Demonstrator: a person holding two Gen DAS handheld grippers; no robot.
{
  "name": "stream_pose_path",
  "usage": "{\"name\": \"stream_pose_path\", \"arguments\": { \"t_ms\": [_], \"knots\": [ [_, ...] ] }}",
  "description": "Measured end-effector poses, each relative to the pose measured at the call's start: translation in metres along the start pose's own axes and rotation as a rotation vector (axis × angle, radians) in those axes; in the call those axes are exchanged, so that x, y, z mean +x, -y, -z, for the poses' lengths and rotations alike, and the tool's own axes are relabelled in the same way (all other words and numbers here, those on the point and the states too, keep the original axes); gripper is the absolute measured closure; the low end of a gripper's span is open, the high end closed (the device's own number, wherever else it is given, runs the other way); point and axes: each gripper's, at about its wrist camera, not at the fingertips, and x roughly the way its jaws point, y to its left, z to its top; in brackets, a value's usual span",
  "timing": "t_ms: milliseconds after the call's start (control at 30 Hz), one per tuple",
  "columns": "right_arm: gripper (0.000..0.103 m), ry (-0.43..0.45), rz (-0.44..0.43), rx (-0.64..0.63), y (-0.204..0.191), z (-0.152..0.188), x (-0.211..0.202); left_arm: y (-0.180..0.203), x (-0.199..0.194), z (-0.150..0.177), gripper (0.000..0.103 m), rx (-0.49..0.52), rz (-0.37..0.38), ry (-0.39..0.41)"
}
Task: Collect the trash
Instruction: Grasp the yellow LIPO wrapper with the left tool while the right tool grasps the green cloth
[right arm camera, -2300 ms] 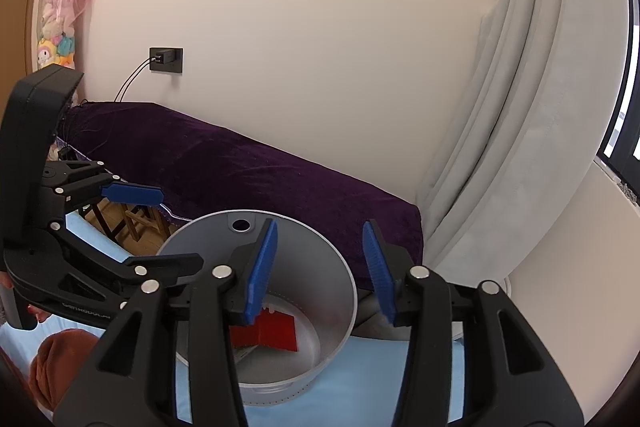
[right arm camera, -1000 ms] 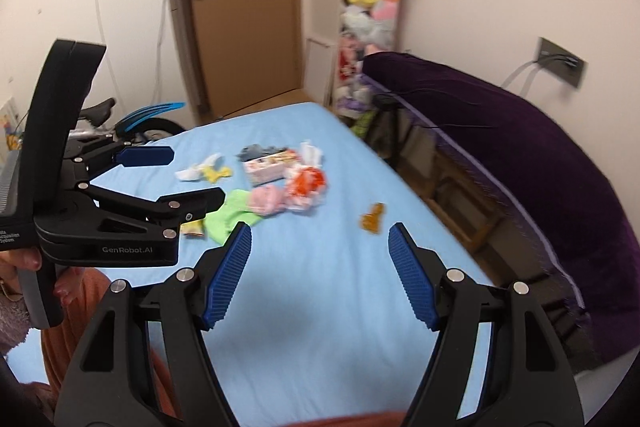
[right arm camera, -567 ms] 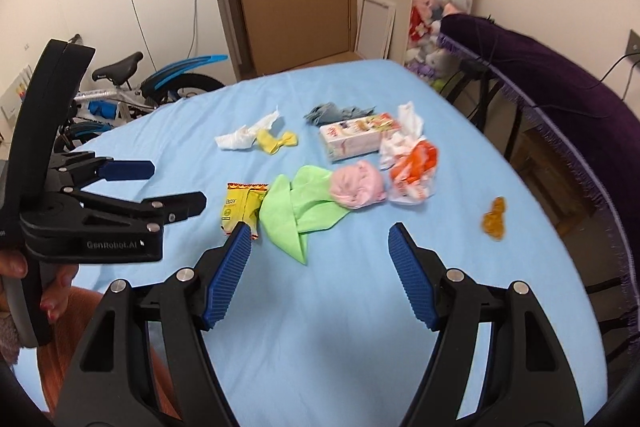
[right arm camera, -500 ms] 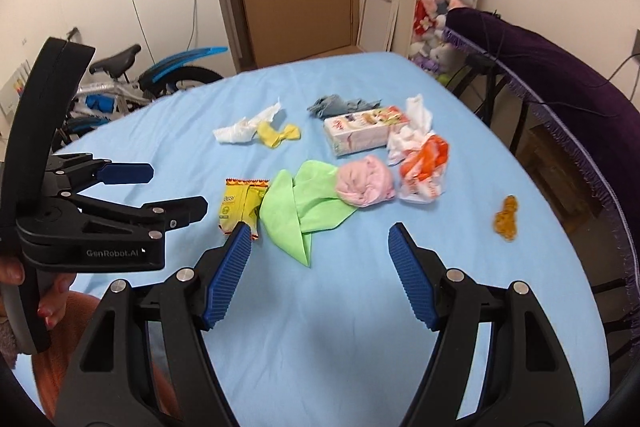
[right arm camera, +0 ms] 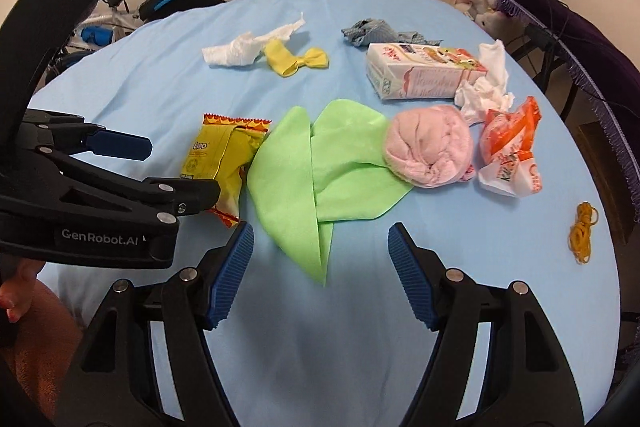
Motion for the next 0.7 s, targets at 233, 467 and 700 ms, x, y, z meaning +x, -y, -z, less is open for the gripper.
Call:
{"name": "stream_pose_path", "arguments": {
  "t_ms": [233, 467, 700],
  "knots": [
    [0.069, -0.055, -0.006, -0.076, -0.013, 0.001, 0.030, -0.004, 0.024, -0.004, 0.020, -0.005, 0.027, -0.045],
    [0.097, -0.060, -0.039, -0.080, -0.011, -0.001, 0.029, 0.004, 0.033, -0.005, 0.027, 0.056, -0.011, -0.019],
    [0.099, -0.037, -0.039, -0.062, -0.009, -0.003, 0.013, -0.002, 0.027, -0.009, 0.057, 0.021, 0.025, 0.023]
  ]
}}
